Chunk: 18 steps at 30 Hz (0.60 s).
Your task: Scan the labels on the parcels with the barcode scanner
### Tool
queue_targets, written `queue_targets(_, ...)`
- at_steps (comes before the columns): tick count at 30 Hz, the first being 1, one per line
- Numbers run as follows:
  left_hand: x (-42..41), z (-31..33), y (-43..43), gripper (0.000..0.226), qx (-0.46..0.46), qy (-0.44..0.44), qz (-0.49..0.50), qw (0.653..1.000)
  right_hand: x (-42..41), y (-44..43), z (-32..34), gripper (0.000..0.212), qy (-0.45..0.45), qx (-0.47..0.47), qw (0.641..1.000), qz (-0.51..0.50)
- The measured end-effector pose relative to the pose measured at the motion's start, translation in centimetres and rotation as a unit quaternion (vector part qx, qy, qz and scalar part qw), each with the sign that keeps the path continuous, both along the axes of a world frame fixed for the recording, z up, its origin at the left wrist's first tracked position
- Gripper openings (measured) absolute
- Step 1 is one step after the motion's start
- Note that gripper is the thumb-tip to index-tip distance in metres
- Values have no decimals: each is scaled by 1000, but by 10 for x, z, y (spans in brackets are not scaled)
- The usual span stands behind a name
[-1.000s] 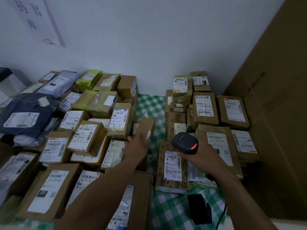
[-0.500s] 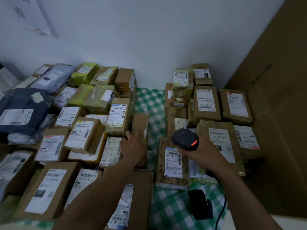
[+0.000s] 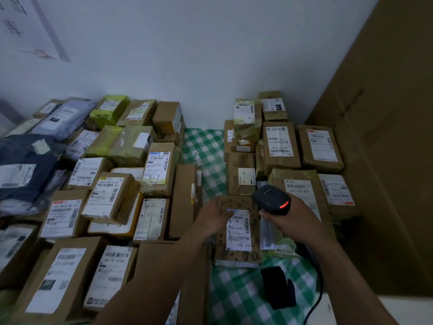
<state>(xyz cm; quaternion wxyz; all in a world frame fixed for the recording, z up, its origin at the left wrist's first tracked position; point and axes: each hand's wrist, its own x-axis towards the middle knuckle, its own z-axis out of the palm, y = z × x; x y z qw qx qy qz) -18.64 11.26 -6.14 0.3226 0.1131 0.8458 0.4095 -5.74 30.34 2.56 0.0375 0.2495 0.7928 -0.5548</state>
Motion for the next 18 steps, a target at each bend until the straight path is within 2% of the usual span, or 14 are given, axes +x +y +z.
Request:
queue_targets(3, 1, 1, 12, 4, 25, -71, 62, 995, 6, 8, -5, 49, -4, -2, 1000, -23)
queue_targets(6, -4, -5, 16, 7, -7, -100, 106, 989, 11, 13, -10, 46, -12, 4, 1000, -27)
queue_targets(10, 2, -9, 16, 29, -5, -194, 105, 975, 12, 20, -15, 30, -21, -3, 999, -29)
queue_targets(13, 9, -9, 17, 31, 35, -204, 136, 969, 13, 23, -19, 25, -25, -17, 999, -34)
queue_targets(18, 17, -5, 18, 57, 53, -220, 167, 960, 12, 24, -20, 31, -20, -42, 997, -59)
